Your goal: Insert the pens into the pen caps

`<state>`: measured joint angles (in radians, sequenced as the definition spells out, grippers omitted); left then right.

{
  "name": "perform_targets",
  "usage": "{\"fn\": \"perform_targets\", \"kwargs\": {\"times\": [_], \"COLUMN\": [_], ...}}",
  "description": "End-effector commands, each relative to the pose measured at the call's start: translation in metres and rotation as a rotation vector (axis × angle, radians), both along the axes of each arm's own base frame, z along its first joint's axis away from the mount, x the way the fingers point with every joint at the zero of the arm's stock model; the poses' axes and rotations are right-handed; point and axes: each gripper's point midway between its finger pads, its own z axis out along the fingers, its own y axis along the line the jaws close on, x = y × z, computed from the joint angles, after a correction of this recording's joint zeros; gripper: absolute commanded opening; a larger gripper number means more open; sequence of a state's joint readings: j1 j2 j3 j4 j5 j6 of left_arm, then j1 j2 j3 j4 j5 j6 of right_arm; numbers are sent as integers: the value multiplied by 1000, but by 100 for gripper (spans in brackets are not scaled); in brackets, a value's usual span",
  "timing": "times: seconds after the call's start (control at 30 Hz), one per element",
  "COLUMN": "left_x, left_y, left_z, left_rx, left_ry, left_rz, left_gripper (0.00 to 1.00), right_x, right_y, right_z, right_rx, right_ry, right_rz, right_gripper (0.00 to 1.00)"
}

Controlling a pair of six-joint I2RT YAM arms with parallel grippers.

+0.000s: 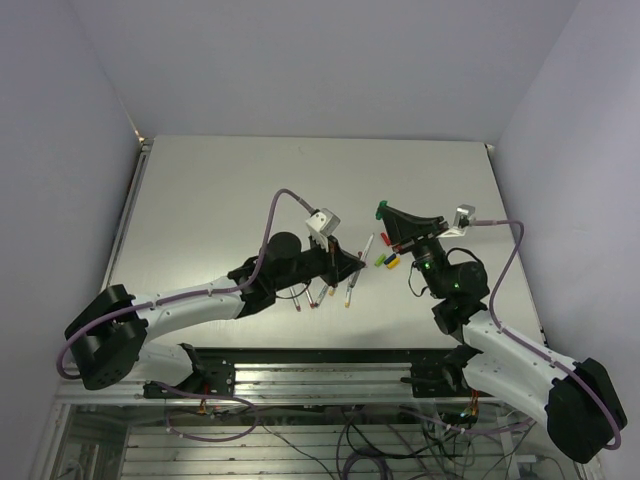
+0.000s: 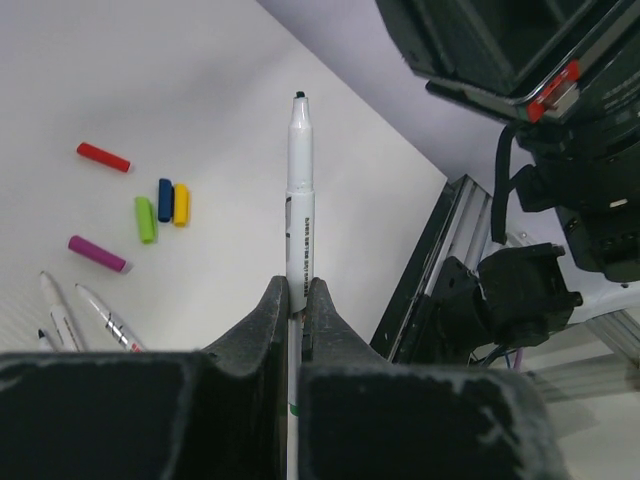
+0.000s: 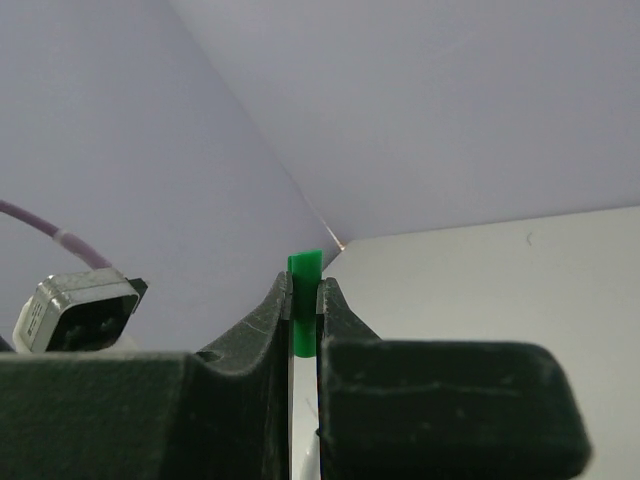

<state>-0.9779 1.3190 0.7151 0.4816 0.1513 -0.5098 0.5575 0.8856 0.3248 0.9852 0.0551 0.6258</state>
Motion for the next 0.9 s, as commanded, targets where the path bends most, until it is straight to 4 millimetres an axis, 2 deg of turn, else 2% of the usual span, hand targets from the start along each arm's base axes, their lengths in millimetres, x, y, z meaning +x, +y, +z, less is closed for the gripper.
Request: {"fn": "perform_targets", "kwargs": {"times": [0.0, 0.27, 0.87], "left_x": [-2, -1, 3], "left_y": [-9, -4, -3], "left_z": [38, 45, 37], "left_rx": [-103, -139, -130], "left_ry": [-57, -79, -67], "left_rz": [-35, -11, 11], "left_gripper": [7, 7, 7], "right_x": [-7, -8, -11], "right_y": [3, 3, 4], "right_z": [7, -2, -2], "right_rx": [40, 64, 76], "right_ry": [-24, 13, 25], "right_rz": [43, 56, 71], "right_gripper": [0, 0, 0]}}
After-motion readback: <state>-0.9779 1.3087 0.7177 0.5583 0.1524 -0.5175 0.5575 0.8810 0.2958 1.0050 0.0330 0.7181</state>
